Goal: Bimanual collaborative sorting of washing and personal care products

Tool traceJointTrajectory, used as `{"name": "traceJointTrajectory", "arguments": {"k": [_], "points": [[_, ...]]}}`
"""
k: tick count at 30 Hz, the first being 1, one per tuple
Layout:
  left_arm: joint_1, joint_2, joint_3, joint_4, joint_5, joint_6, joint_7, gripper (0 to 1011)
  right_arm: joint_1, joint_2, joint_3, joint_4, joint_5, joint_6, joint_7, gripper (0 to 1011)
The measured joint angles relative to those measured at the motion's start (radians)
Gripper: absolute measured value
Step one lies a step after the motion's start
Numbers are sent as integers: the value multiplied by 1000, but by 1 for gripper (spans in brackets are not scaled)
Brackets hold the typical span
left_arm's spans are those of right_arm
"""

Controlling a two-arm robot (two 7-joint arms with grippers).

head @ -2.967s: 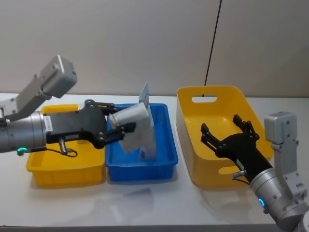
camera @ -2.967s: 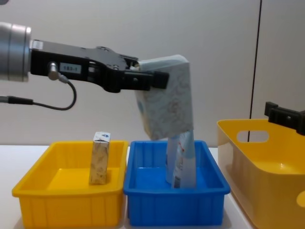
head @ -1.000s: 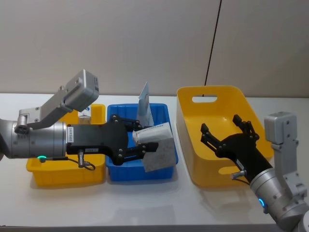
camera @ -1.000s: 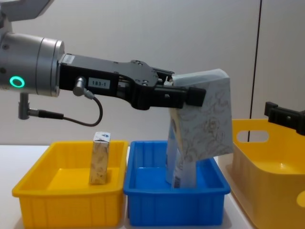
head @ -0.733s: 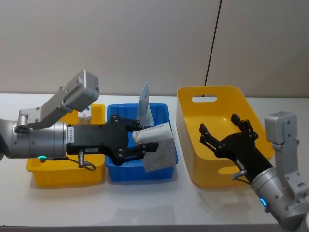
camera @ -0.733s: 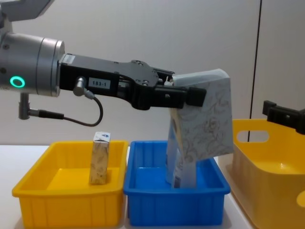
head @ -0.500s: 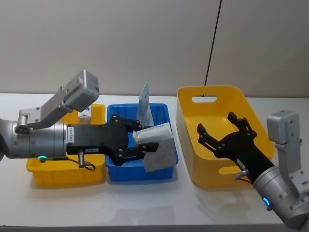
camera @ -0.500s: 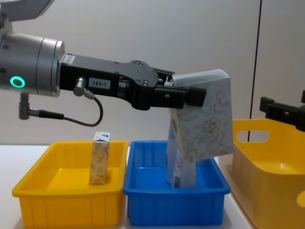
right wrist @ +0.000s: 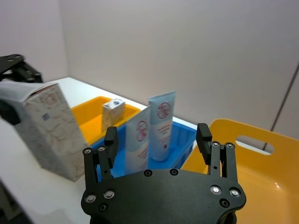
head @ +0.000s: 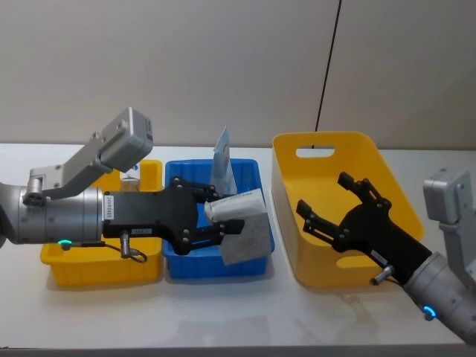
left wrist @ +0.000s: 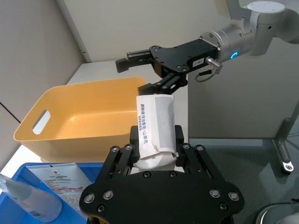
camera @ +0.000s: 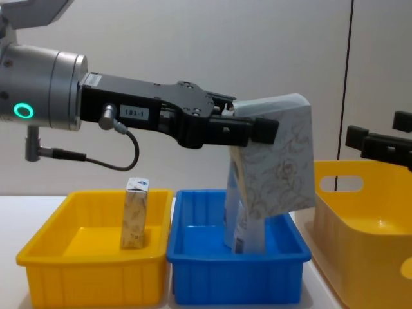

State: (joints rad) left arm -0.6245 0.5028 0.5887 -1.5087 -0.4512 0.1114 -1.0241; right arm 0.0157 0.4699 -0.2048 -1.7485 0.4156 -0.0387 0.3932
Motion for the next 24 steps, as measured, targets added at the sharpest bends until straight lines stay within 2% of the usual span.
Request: {"name": "traceJointTrajectory", "arguments": {"k": [12,24], "points": [[0,0,0,0,0,0,0,360,29,95,-11,18,57,-26,181,1002],[0,0,0,0,0,0,0,360,90,178,-51,55,87,-62,374,1002]]}}
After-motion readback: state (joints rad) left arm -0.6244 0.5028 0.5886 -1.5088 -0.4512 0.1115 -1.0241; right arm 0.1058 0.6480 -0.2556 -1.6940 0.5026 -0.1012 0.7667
